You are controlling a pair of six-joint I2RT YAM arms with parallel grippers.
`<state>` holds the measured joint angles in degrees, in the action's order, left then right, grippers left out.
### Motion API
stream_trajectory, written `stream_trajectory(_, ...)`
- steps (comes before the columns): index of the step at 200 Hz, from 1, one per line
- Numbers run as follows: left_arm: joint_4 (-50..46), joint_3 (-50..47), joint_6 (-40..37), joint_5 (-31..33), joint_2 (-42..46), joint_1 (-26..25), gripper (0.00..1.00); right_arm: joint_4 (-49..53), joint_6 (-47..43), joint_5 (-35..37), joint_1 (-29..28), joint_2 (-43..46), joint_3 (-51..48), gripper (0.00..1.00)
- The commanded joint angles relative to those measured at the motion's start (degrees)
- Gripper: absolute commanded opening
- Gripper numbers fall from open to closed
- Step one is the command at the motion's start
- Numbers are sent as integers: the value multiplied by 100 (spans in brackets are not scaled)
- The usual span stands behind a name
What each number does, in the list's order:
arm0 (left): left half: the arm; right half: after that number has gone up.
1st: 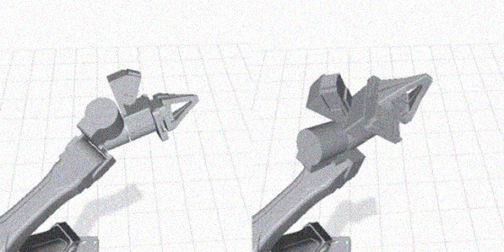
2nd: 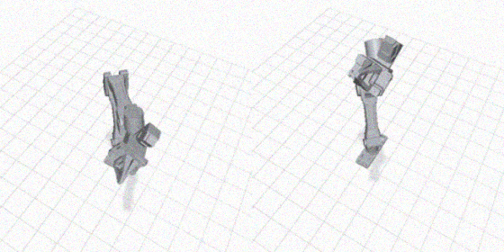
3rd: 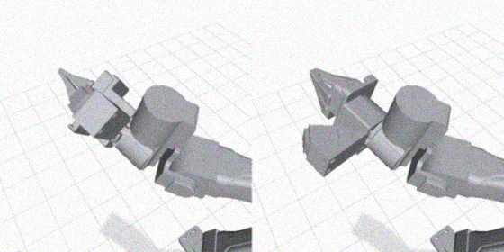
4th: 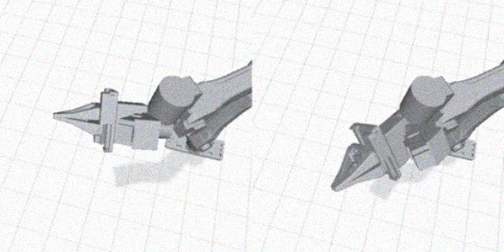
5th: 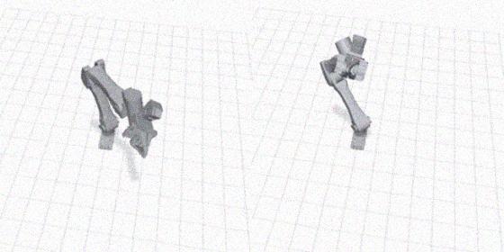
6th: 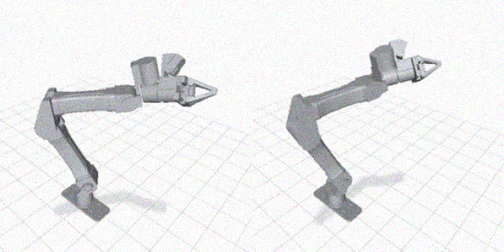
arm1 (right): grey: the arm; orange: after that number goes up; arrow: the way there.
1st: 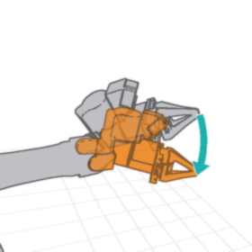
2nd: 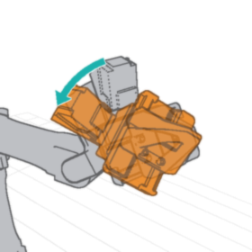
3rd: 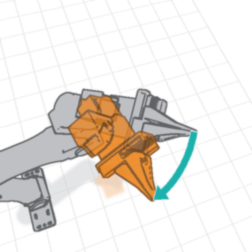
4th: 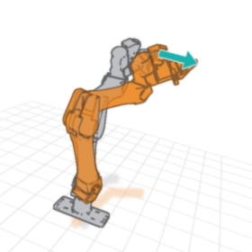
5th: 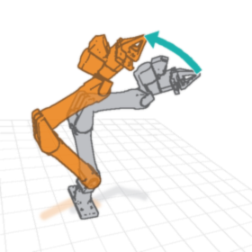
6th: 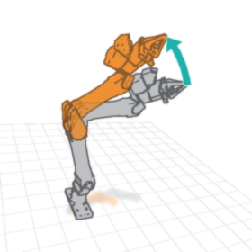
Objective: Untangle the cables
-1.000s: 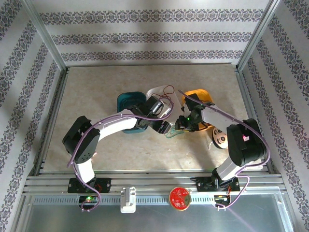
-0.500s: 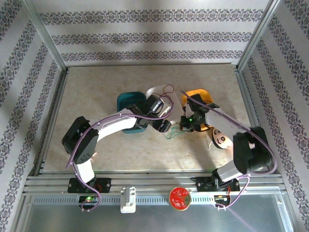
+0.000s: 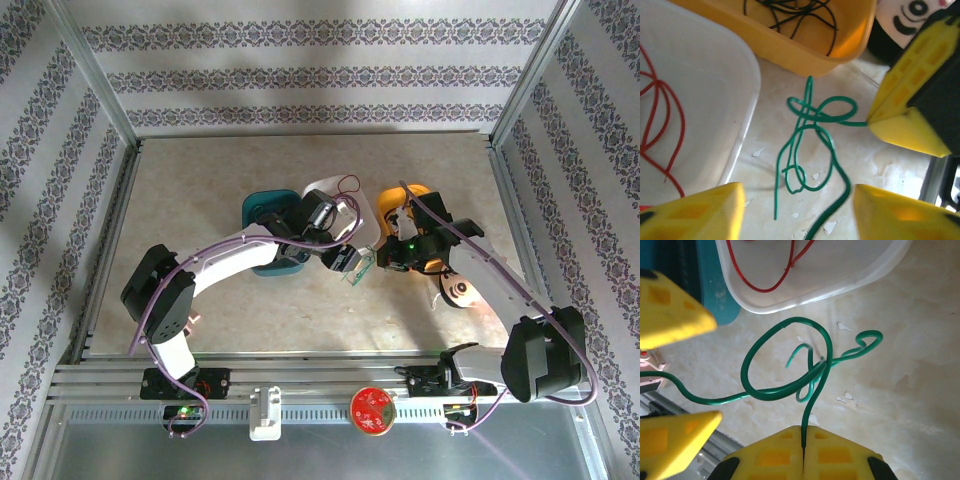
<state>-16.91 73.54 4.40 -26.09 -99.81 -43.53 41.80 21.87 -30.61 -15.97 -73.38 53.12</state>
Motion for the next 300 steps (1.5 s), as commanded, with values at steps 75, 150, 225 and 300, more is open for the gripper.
stream_trajectory(75, 487, 22, 63, -351, 182, -51, 0, 22, 163, -72, 156, -123, -119, 0)
stream_trajectory(150, 528, -1206, 99, 647, 1410, 231, 0, -109, 690, 157, 964, -53, -709, 0)
stream_trajectory(225, 531, -2082, 299, 1029, 2479, 890, 0, 94, 810, 1193, 1147, 278, -979, 0)
stream_trajectory(300, 91, -1530, 61, 61, 2096, 663, 0, -321, 722, 1084, 837, 993, -1142, 34)
